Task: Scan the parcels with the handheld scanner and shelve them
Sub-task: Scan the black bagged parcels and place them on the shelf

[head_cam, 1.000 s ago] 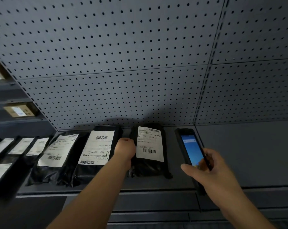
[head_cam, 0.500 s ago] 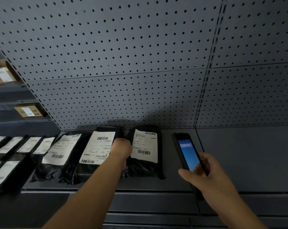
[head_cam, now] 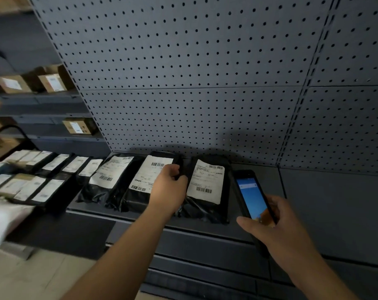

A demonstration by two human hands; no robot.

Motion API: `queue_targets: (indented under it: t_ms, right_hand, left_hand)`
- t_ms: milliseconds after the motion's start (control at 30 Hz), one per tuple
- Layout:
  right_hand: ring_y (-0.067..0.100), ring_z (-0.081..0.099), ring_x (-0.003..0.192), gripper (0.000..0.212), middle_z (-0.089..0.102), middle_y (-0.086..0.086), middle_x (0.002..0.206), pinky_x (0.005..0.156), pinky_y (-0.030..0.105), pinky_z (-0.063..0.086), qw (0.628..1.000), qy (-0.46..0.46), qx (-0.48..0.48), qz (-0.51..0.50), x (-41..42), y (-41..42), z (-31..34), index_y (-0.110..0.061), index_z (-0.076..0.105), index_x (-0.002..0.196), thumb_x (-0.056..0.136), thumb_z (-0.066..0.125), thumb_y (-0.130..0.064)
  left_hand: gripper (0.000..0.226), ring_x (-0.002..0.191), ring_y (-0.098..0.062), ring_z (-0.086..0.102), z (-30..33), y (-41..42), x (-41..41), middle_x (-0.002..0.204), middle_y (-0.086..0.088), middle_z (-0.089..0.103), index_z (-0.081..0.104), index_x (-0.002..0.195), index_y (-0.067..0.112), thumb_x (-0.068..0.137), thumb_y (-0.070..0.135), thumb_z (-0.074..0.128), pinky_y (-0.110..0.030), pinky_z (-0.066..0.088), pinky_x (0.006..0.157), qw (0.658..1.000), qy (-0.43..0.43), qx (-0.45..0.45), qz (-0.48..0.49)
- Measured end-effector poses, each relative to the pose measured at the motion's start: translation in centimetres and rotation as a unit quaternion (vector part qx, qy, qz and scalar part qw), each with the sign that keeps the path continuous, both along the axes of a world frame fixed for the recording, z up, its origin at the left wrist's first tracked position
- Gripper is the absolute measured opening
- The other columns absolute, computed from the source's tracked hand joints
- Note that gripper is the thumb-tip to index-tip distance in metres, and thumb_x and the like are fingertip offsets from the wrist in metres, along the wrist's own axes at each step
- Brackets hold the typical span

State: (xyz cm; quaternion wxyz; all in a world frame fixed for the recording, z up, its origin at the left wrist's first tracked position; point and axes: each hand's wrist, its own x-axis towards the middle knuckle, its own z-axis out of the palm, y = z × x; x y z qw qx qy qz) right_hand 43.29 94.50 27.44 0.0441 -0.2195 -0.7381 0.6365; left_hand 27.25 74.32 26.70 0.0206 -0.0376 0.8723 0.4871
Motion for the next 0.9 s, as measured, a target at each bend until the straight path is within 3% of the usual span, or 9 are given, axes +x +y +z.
queue_targets:
  t_ms: [67, 167, 267, 367, 467, 567, 700, 800, 900]
  right_hand:
    - [0.005, 0.065, 0.097, 0.066, 0.065, -0.011, 0.112, 0.074, 0.022, 0.047, 1.000, -0.006, 0.002, 0.021, -0.2, -0.4, -0.2, -0.037, 0.051, 0.127, 0.074, 0.091, -0.037]
    - [0.006, 0.065, 0.095, 0.063, 0.066, -0.013, 0.111, 0.073, 0.025, 0.047, 0.998, -0.009, 0.015, 0.056, -0.8, -1.5, -0.4, -0.039, 0.052, 0.125, 0.074, 0.090, -0.040]
    - [0.009, 0.066, 0.093, 0.059, 0.066, -0.009, 0.109, 0.070, 0.027, 0.047, 0.996, -0.014, 0.017, 0.090, -1.4, -3.4, -0.2, -0.037, 0.053, 0.122, 0.076, 0.090, -0.038]
    - [0.011, 0.066, 0.091, 0.051, 0.066, -0.005, 0.106, 0.069, 0.028, 0.048, 0.992, -0.013, 0.014, 0.123, -2.1, -6.2, 0.0, -0.038, 0.053, 0.113, 0.078, 0.090, -0.034]
    - [0.007, 0.066, 0.089, 0.047, 0.066, -0.009, 0.104, 0.069, 0.025, 0.048, 0.987, -0.009, 0.023, 0.157, -2.8, -10.0, 0.4, -0.039, 0.053, 0.105, 0.078, 0.090, -0.031]
    - [0.005, 0.066, 0.090, 0.054, 0.067, -0.011, 0.104, 0.071, 0.025, 0.048, 0.982, -0.003, 0.040, 0.184, -3.6, -14.6, 0.9, -0.038, 0.053, 0.114, 0.076, 0.091, -0.033]
    - [0.008, 0.067, 0.090, 0.054, 0.069, -0.009, 0.102, 0.074, 0.028, 0.049, 0.977, 0.005, 0.049, 0.206, -4.7, -22.1, 1.4, -0.037, 0.055, 0.115, 0.075, 0.092, -0.035]
    - [0.010, 0.067, 0.093, 0.058, 0.068, -0.007, 0.105, 0.073, 0.027, 0.048, 0.974, 0.011, 0.050, 0.222, -5.3, -28.3, 1.4, -0.033, 0.054, 0.120, 0.075, 0.091, -0.035]
    - [0.013, 0.067, 0.094, 0.064, 0.067, -0.004, 0.107, 0.072, 0.028, 0.049, 0.968, 0.008, 0.057, 0.245, -5.9, -34.4, 0.8, -0.030, 0.053, 0.127, 0.076, 0.091, -0.037]
  left_hand:
    - [0.039, 0.109, 0.000, 0.063, -0.1, -1.1, 1.2, 0.129, 0.010, 0.065, 0.060, 0.137, 0.024, 0.099, 0.019, 0.062, -0.002, 0.036, 0.063, 1.000, 0.009, -0.003, 0.004]
    - [0.037, 0.082, 0.021, 0.060, -0.2, -3.0, 3.1, 0.123, 0.015, 0.066, 0.059, 0.135, 0.027, 0.100, 0.019, 0.061, 0.001, 0.040, 0.059, 1.000, 0.011, -0.004, 0.013]
    - [0.037, 0.077, 0.022, 0.057, -0.1, -5.5, 4.8, 0.110, 0.023, 0.064, 0.057, 0.137, 0.031, 0.101, 0.022, 0.061, -0.002, 0.043, 0.063, 0.999, 0.018, -0.020, 0.026]
    - [0.041, 0.087, 0.013, 0.061, 0.0, -8.6, 6.2, 0.119, 0.020, 0.065, 0.057, 0.141, 0.032, 0.101, 0.026, 0.062, -0.003, 0.043, 0.067, 0.998, 0.035, -0.041, 0.037]
    - [0.043, 0.085, 0.020, 0.058, 0.1, -12.6, 7.7, 0.126, 0.016, 0.062, 0.056, 0.142, 0.033, 0.100, 0.027, 0.062, -0.002, 0.044, 0.071, 0.995, 0.061, -0.061, 0.043]
    - [0.044, 0.103, 0.004, 0.063, 0.4, -17.3, 8.6, 0.136, 0.016, 0.058, 0.055, 0.143, 0.037, 0.100, 0.035, 0.062, -0.022, 0.050, 0.091, 0.992, 0.078, -0.077, 0.060]
    - [0.047, 0.099, 0.011, 0.051, 0.8, -24.7, 9.2, 0.145, 0.018, 0.050, 0.050, 0.146, 0.040, 0.101, 0.040, 0.060, -0.018, 0.037, 0.091, 0.988, 0.074, -0.116, 0.066]
    - [0.050, 0.133, -0.005, 0.047, 0.5, -31.1, 9.7, 0.152, 0.016, 0.047, 0.047, 0.149, 0.040, 0.100, 0.043, 0.060, -0.026, 0.039, 0.104, 0.982, 0.079, -0.149, 0.080]
    - [0.054, 0.141, -0.011, 0.043, 0.1, -37.4, 10.6, 0.154, 0.015, 0.044, 0.044, 0.151, 0.040, 0.100, 0.045, 0.060, -0.033, 0.041, 0.113, 0.981, 0.068, -0.153, 0.100]
